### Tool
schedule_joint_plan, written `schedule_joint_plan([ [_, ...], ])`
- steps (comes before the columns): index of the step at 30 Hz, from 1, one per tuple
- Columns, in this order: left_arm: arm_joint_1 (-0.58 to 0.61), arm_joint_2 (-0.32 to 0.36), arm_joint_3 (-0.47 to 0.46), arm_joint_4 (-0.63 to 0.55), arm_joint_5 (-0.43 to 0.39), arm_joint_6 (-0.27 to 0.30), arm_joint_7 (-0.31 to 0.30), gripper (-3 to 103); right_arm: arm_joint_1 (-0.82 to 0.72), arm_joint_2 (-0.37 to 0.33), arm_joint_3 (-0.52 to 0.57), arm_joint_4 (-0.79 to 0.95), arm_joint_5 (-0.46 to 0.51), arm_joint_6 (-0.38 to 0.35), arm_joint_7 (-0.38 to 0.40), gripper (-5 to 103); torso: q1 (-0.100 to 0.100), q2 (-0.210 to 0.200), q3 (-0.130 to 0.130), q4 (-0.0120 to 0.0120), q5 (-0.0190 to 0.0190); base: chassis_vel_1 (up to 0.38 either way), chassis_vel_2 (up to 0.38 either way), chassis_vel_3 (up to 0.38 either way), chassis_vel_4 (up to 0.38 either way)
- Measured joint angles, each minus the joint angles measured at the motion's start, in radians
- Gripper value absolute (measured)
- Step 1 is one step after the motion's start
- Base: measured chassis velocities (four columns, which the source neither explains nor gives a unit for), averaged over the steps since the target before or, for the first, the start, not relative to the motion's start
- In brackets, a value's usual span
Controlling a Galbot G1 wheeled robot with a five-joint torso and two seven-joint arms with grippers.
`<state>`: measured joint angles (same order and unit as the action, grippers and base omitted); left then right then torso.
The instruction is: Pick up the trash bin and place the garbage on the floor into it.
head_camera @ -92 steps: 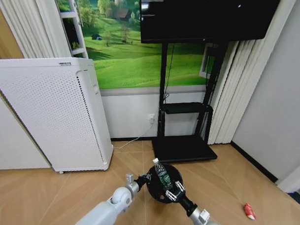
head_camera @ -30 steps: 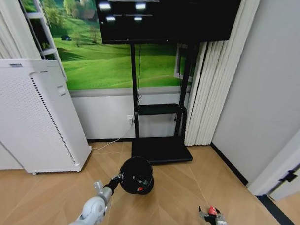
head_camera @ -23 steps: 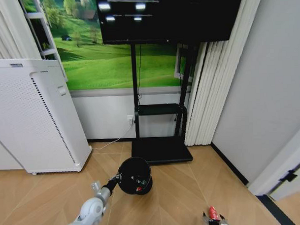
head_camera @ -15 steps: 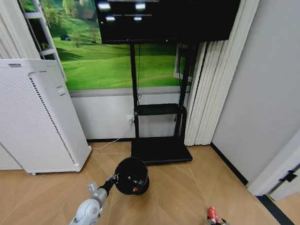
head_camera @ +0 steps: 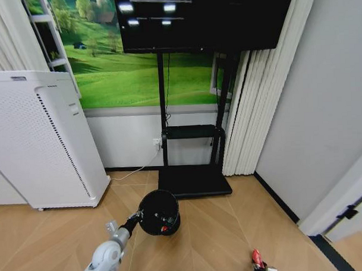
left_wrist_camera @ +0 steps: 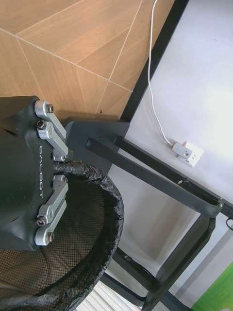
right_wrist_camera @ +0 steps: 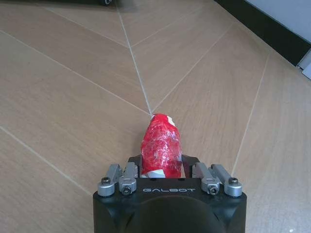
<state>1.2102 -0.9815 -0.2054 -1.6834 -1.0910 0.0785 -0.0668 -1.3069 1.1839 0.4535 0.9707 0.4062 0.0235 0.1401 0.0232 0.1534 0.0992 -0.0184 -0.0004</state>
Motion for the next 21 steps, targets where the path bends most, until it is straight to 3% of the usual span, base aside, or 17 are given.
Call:
schedule_joint_plan([
  [13,-0.001,-0.002,0.01,-0.002,0.002,-0.001,0.0,6,-0.035,-0.001,0.014,0.078,0.011,-0.005,-0.007,41,0.0,0.0,0.0,0.0001,0.0009,0.0,0.0,0.0,0.0],
  [15,-0.008,-0.002,0.02,0.0,0.003,-0.001,-0.001,6,-0.074,-0.009,0.036,0.168,0.006,-0.001,-0.021,31,0.0,0.0,0.0,0.0,0.0011,0.0,0.0,0.0,0.0],
  [18,-0.013,-0.001,0.027,0.003,0.004,-0.001,-0.001,6,-0.097,-0.015,0.049,0.231,0.003,0.001,-0.029,25,0.0,0.0,0.0,-0.0001,0.0009,0.0,0.0,0.0,0.0],
  [21,-0.031,-0.007,0.046,0.013,0.005,0.0,-0.004,6,-0.159,-0.024,0.078,0.394,-0.013,-0.003,-0.037,9,0.0,0.0,0.0,-0.0001,0.0002,0.0,0.0,0.0,0.0],
])
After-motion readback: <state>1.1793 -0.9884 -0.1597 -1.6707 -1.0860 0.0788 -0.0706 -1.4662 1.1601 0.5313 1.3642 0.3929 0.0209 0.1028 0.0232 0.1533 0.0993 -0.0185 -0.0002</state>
